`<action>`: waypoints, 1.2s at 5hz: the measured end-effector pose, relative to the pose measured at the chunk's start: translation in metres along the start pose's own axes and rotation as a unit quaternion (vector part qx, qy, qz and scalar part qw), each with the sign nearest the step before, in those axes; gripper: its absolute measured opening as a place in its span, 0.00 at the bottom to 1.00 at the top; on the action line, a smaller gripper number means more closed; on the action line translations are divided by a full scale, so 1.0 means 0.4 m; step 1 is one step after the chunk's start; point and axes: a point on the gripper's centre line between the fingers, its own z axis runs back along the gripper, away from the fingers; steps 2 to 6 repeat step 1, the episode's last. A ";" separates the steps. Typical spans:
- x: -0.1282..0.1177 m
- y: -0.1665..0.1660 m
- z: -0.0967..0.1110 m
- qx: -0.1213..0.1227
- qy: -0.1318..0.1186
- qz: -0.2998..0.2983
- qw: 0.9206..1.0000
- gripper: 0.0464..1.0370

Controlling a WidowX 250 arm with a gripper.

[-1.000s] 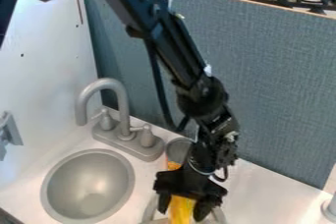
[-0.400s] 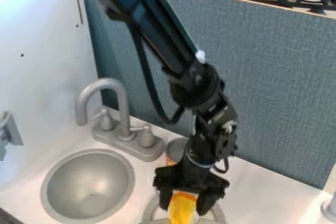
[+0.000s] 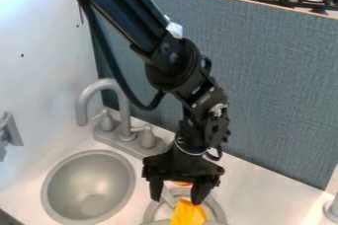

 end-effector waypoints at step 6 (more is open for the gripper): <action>-0.017 0.018 0.022 -0.006 0.000 0.006 1.000 0.96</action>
